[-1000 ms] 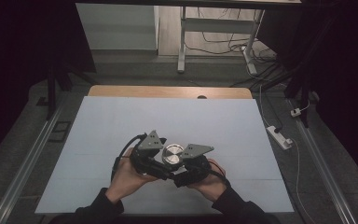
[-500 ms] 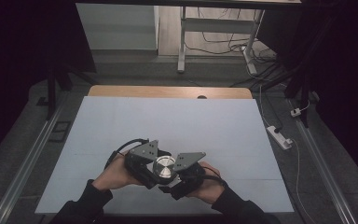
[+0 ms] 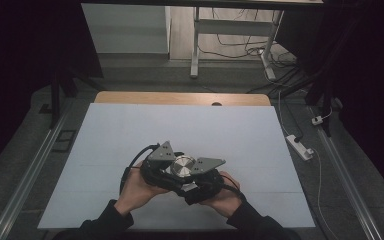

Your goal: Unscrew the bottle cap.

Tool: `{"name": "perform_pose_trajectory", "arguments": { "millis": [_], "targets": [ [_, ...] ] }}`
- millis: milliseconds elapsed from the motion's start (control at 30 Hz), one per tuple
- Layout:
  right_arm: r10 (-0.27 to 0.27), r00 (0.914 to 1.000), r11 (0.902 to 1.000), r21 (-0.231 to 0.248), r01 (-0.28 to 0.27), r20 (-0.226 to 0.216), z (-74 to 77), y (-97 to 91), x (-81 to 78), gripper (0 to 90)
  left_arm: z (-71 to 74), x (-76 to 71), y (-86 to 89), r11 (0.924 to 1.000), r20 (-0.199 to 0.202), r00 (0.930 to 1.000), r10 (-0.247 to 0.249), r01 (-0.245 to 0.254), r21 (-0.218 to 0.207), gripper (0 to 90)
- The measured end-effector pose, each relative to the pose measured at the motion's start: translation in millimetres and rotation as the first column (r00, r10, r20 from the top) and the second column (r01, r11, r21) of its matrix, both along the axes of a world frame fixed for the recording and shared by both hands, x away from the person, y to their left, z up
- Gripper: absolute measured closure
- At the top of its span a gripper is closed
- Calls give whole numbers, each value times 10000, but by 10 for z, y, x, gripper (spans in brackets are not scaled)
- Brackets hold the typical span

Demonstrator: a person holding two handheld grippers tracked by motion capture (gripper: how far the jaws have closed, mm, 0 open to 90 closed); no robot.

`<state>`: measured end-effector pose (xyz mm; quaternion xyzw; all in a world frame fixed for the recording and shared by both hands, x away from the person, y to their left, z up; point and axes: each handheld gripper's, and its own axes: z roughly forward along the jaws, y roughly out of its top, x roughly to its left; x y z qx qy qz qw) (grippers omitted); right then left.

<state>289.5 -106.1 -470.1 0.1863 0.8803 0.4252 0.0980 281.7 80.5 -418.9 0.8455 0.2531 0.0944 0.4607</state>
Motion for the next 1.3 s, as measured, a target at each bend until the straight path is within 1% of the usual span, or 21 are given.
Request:
{"name": "perform_pose_trajectory", "arguments": {
  "millis": [67, 100, 167, 233, 267, 300, 333, 400, 433, 533, 833, 1167, 1300],
  "targets": [
    [-77, 10000, 10000, 50, 78, -32, -17, -3, 0, 153, 13, -5, 9, 10000, -5, 10000, -5, 5, -7, 192],
    [-56, 10000, 9998, 173, 57, -77, -15, 1, -3, 153, 14, -3, 27, 9999, -96, 10000, 3, -4, -130, 192],
    [-40, 10000, 9998, 211, 40, -34, -4, 6, -5, 153, 10, 2, 30, 10000, -102, 9999, -30, 29, -90, 192],
    [-35, 10000, 9993, 374, 38, -71, 13, 1, -3, 153, -6, 16, 36, 9999, -145, 9998, -133, 132, -42, 191],
    [-71, 9999, 9992, 402, 74, -86, 10, -5, 0, 153, -8, 12, 33, 9999, -91, 9998, -160, 161, 38, 191],
    [-71, 9999, 9992, 402, 74, -86, 10, -5, 0, 153, -8, 12, 33, 9999, -91, 9998, -160, 161, 38, 191],
    [-75, 9999, 9992, 398, 80, -114, 4, -16, 13, 153, -2, 2, 30, 9998, 19, 9999, -158, 158, 150, 191],
    [-94, 9998, 9991, 416, 101, -183, 1, -25, 18, 153, 13, 1, 40, 9997, 37, 9998, -220, 220, 60, 191],
    [-87, 9998, 9991, 424, 95, -196, 1, -29, 21, 153, 23, -1, 47, 9998, 94, 9998, -197, 196, 87, 191],
    [-75, 9998, 9991, 412, 82, -162, 5, -39, 23, 153, 48, -3, 78, 9996, 126, 9996, -267, 267, 16, 191],
    [-60, 9999, 9993, 357, 63, -106, 4, -70, 46, 153, 120, -13, 166, 9993, 357, 9989, -297, 289, 229, 190],
    [-179, 9998, 9993, 326, 180, -25, 16, -138, 82, 153, 127, -9, 214, 9984, 468, 9984, -322, 300, 479, 190],
    [-215, 9998, 9992, 343, 216, -37, 23, -158, 85, 153, 121, 4, 234, 9984, 486, 9985, -235, 209, 521, 190]
  ]
}}
